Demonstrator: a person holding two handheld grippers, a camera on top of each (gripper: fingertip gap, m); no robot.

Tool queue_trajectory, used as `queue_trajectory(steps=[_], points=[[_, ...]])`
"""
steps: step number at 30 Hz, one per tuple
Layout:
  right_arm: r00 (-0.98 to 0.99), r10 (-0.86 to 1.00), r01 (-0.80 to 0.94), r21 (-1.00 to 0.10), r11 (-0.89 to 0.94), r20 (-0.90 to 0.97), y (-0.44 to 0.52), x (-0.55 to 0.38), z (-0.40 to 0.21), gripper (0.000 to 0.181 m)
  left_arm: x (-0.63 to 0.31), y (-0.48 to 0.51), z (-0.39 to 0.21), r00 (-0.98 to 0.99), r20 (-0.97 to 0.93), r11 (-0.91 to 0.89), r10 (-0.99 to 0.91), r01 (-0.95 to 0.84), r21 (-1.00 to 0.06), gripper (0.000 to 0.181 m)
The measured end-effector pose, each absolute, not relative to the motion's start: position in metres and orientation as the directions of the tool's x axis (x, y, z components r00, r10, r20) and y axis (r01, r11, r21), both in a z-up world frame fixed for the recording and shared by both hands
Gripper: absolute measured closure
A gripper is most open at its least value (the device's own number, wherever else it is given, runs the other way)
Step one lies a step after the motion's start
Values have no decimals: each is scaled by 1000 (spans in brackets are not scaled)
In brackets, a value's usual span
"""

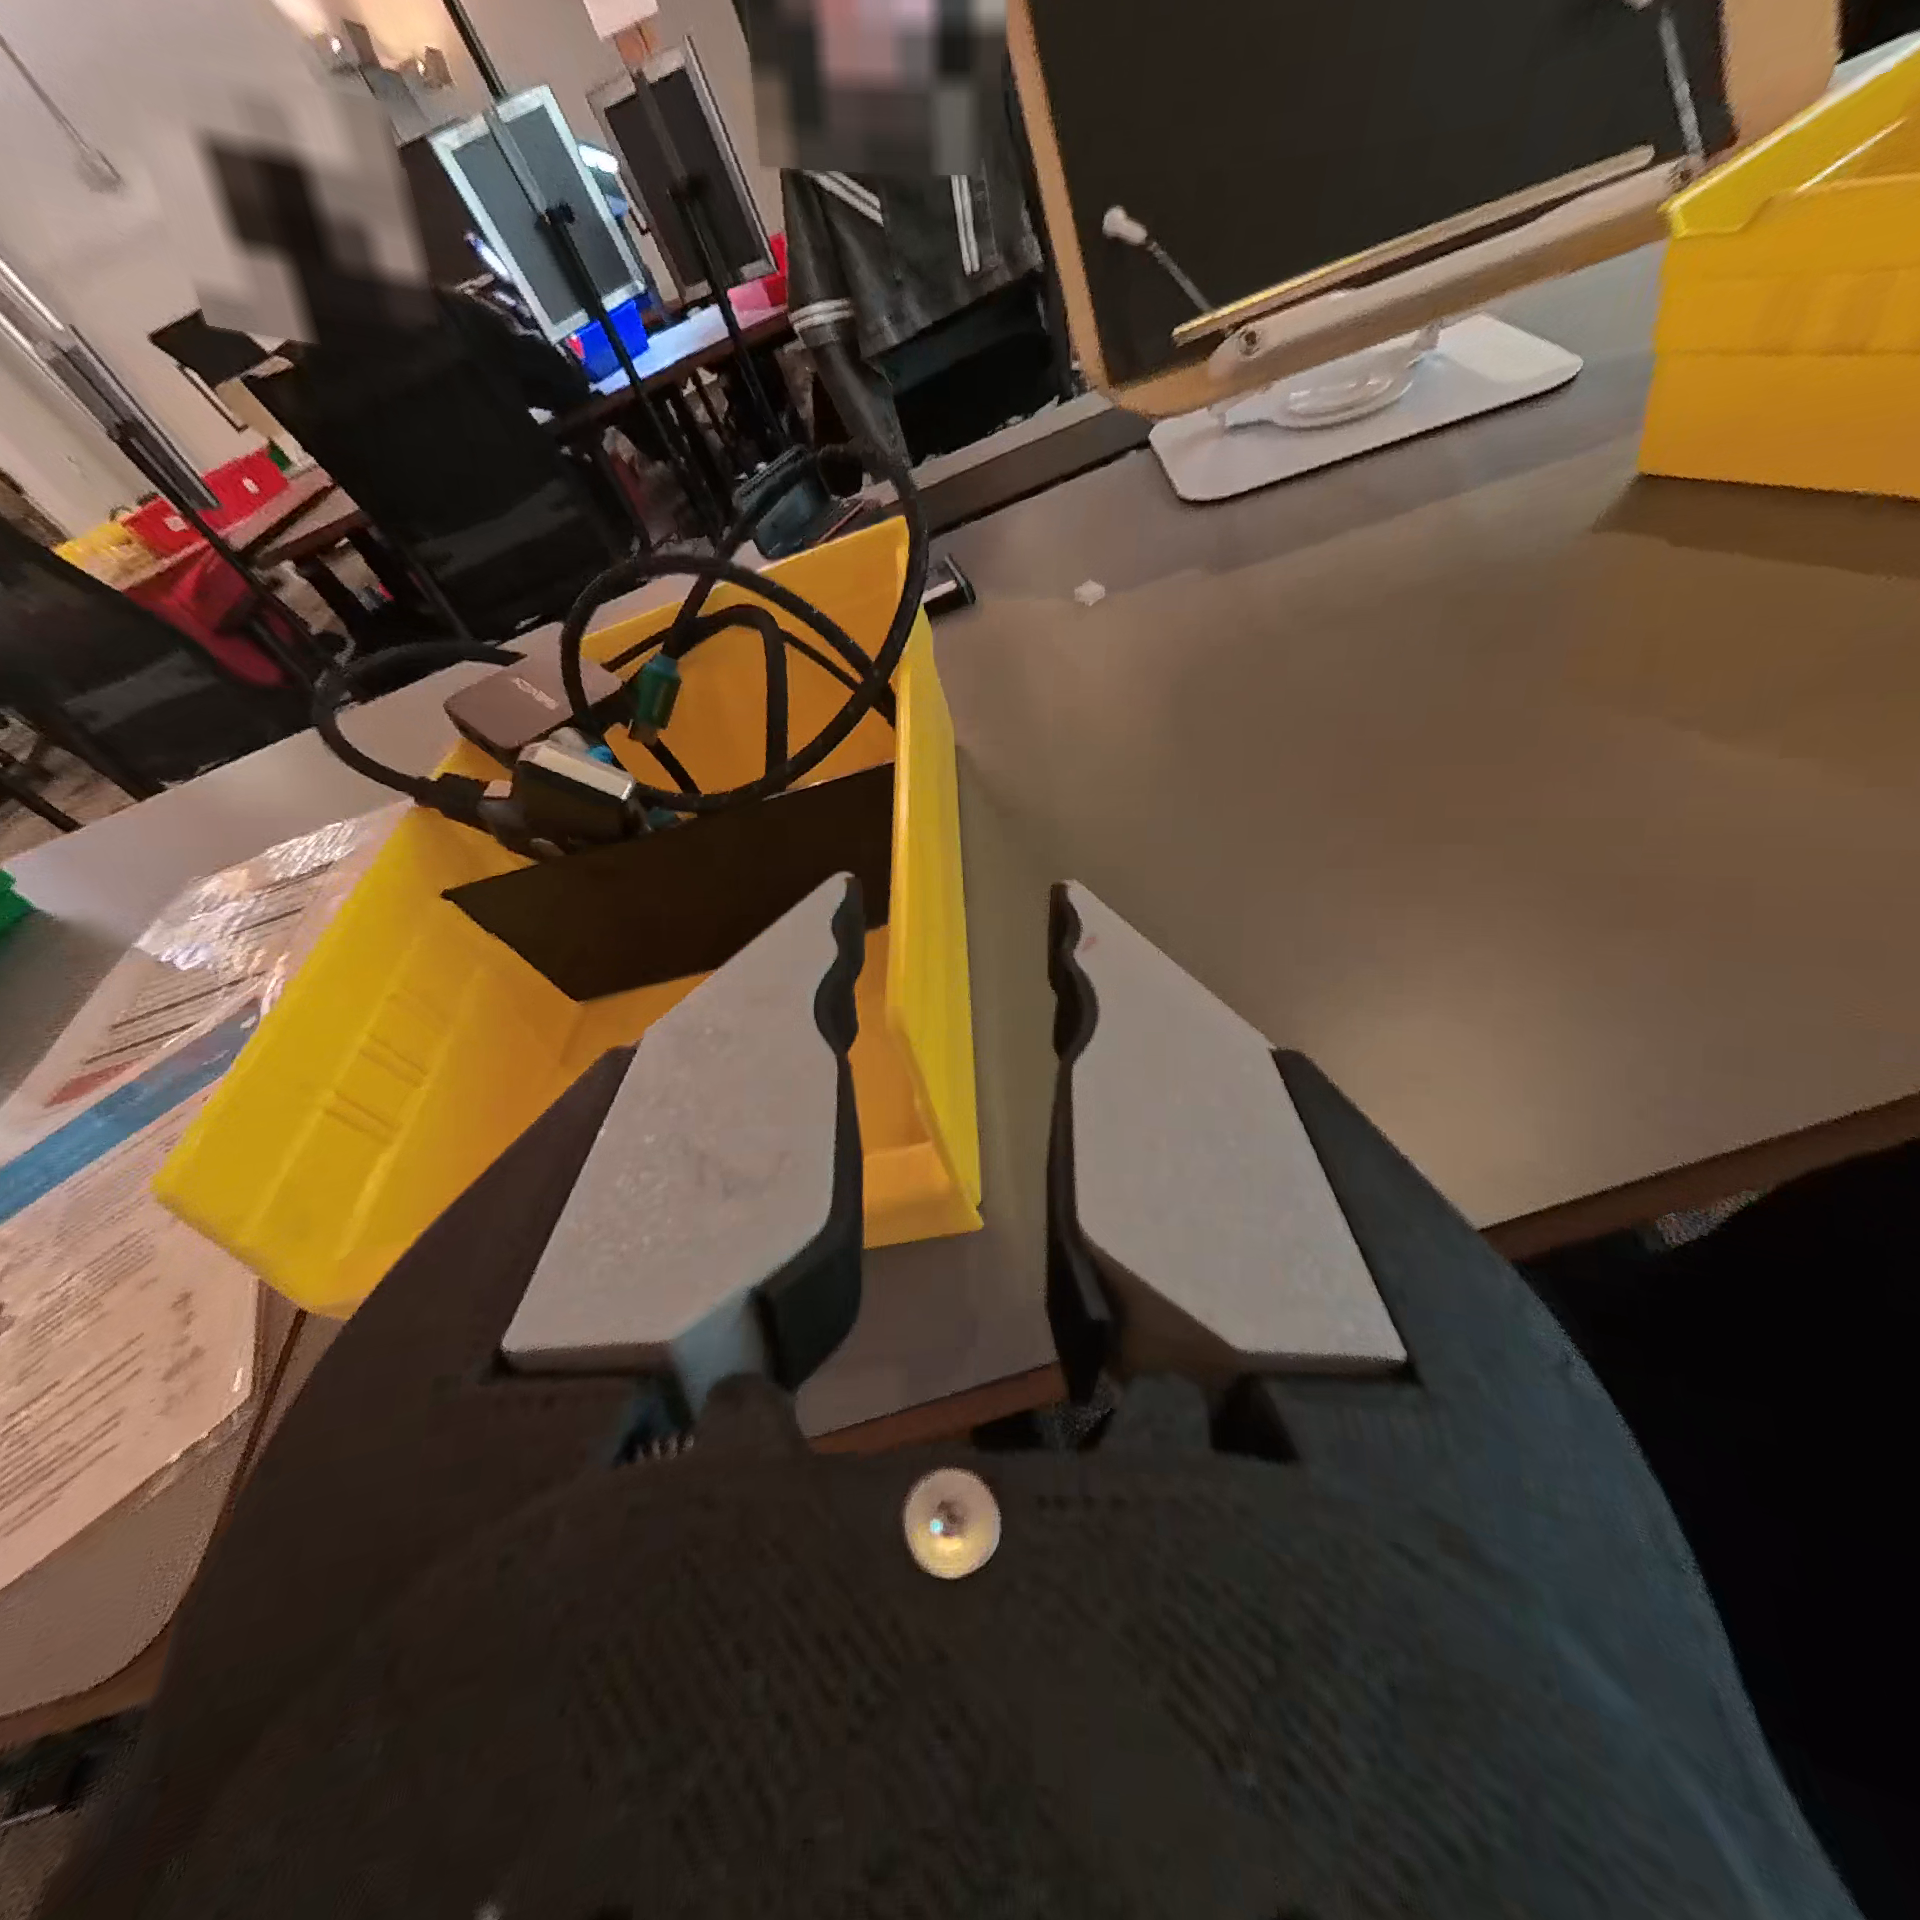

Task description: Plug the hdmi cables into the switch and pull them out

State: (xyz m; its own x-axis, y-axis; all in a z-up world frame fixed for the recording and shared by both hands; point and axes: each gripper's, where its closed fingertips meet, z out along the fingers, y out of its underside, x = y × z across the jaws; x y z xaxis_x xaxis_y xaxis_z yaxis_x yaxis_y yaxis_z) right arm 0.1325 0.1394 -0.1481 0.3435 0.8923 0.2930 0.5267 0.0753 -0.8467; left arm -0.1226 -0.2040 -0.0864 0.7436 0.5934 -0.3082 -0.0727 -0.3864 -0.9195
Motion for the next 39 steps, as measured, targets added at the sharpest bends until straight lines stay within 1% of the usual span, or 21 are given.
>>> queue_trajectory(steps=[4,9,14,20,22,23,24,25,26,29,32,35,37,39], points=[[386,864,535,-841,78,325,139,135,-149,178,-106,-195,-82,796,-255,-354,549,-55,-933,144],[411,854,542,-839,51,318,134,154,-148,178,-110,-200,-87,771,-318,-405,552,-86,-910,145],[479,820,524,-852,19,312,143,168,-148,178,-109,-196,-92,807,-254,-376,533,-43,-925,146],[513,796,522,-853,8,321,153,157,-149,180,-99,-191,-93,825,-253,-384,506,-47,-922,146],[515,795,533,-846,-2,322,155,156,-149,180,-92,-188,-99,841,-239,-405,485,-26,-914,138],[510,802,533,-846,-10,312,154,158,-148,179,-88,-185,-102,851,-239,-418,467,-25,-908,133],[498,815,524,-852,-8,298,151,159,-144,174,-82,-183,-105,863,-240,-428,445,-30,-903,128],[495,822,496,-869,-1,281,146,161,-134,163,-77,-179,-107,873,-241,-432,425,-39,-901,123],[488,831,462,-887,15,268,140,163,-122,156,-71,-175,-107,881,-241,-429,408,-48,-902,122],[404,880,381,-920,88,251,106,158,-79,136,-57,-158,-100,895,-238,-388,377,-81,-918,124],[153,975,281,-953,112,160,48,123,-49,119,-54,-128,-86,894,-248,-325,372,-125,-938,132],[45,987,216,-966,142,155,30,78,-42,128,-63,-82,-82,911,-207,-262,356,-115,-958,132],[-10,994,232,-966,111,111,32,38,-56,126,-76,-49,-84,919,-166,-234,358,-84,-969,132],[-40,999,278,-960,34,24,40,-5,-78,121,-103,-20,-80,886,-177,-189,428,-103,-976,140]])
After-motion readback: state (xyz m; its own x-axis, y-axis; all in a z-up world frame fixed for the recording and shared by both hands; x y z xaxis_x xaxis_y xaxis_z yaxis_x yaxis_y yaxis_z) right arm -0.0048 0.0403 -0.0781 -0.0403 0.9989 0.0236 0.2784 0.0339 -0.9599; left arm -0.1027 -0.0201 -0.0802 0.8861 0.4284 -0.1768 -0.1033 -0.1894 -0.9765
